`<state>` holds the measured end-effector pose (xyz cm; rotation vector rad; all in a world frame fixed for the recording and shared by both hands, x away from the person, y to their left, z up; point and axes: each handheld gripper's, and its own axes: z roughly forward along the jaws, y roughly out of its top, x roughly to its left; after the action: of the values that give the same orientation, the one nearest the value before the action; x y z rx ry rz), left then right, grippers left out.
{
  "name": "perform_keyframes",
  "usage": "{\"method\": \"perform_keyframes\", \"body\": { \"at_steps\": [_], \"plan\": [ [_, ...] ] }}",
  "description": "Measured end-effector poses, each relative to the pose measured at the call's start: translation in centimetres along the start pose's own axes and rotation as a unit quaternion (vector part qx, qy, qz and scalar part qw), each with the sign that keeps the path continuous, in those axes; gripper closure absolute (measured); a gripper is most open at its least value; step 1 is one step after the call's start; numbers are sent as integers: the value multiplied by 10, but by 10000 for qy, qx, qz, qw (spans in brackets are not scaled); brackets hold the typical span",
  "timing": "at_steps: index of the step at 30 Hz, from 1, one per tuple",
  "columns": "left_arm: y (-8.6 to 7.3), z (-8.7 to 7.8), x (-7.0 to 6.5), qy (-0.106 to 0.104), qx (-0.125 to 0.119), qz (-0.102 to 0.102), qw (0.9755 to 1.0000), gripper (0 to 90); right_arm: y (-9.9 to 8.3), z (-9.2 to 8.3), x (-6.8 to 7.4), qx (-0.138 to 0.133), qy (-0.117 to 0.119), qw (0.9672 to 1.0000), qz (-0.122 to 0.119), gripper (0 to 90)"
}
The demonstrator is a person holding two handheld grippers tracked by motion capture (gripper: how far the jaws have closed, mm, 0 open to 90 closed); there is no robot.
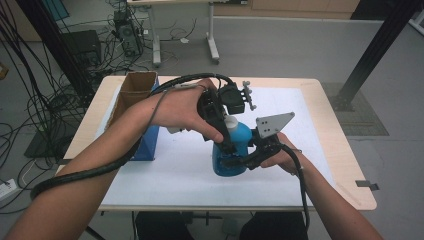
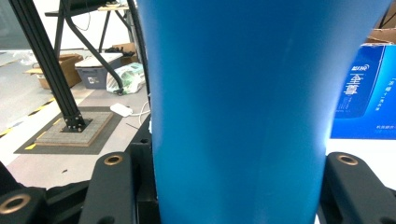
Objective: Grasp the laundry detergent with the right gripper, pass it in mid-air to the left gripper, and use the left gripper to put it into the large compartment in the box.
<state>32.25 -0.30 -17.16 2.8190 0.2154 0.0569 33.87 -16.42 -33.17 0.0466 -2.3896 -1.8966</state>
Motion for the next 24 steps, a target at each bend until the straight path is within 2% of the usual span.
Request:
{"method": "perform_keyframes", "body": {
  "at_steps": [24],
  "plan": [
    [0,-1,-1,11,6,-8,10000,95,-2,1,-1,-34,-39,10000,28,438]
  ]
}}
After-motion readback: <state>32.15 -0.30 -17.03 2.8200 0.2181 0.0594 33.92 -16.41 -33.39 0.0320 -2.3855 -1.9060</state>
